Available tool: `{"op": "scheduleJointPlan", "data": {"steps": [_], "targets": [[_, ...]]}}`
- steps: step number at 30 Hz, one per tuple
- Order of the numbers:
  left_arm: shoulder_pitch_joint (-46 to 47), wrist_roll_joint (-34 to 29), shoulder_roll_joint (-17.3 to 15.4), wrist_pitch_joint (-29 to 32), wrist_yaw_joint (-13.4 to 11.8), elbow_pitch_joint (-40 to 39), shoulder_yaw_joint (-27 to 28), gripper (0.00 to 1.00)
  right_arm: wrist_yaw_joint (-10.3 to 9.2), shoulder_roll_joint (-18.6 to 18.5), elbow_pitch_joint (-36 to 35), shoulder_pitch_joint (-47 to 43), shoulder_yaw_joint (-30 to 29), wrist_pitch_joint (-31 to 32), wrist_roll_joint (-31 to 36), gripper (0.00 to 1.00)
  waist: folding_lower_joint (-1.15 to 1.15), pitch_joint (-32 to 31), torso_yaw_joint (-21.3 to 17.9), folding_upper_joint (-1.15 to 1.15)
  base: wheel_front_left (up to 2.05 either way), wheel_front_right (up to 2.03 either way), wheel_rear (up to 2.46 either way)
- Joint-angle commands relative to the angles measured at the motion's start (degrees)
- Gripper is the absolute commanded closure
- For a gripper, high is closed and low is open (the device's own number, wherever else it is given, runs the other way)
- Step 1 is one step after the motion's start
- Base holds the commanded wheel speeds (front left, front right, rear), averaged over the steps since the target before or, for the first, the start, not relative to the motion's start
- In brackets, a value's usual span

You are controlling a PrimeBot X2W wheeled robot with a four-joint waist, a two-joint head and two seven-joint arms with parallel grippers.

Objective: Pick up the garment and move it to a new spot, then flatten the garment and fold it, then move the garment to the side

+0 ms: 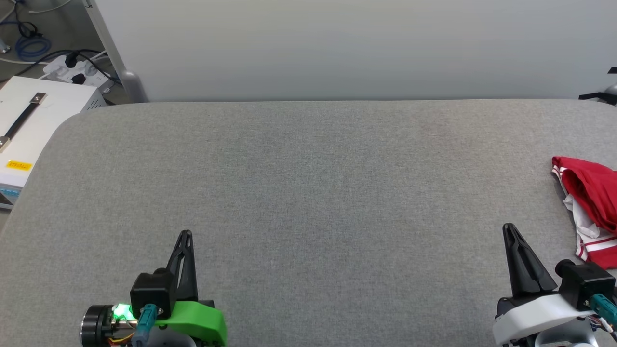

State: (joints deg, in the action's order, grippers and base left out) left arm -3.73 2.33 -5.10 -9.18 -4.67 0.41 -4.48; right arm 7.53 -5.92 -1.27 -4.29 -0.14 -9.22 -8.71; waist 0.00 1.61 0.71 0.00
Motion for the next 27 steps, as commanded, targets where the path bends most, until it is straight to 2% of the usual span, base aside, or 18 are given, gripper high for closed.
{"op": "scheduleJointPlan", "data": {"steps": [1, 27], "targets": [[1.3, -0.6, 0.3, 0.4, 0.6, -0.1, 0.4, 1.0, -0.02, 0.2, 0.2, 1.1, 0.0, 0.4, 0.7, 1.0, 0.0, 0.0, 0.0, 0.0, 0.0, 0.0, 0.0], [2.1, -1.2, 1.0, 3.4, 2.0, -0.2, 1.8, 1.0, -0.03, 1.1, 0.6, 2.2, 0.1, 3.4, 3.4, 1.0, 0.0, -0.6, -0.3, 0.0, 0.0, 0.0, 0.0]]}}
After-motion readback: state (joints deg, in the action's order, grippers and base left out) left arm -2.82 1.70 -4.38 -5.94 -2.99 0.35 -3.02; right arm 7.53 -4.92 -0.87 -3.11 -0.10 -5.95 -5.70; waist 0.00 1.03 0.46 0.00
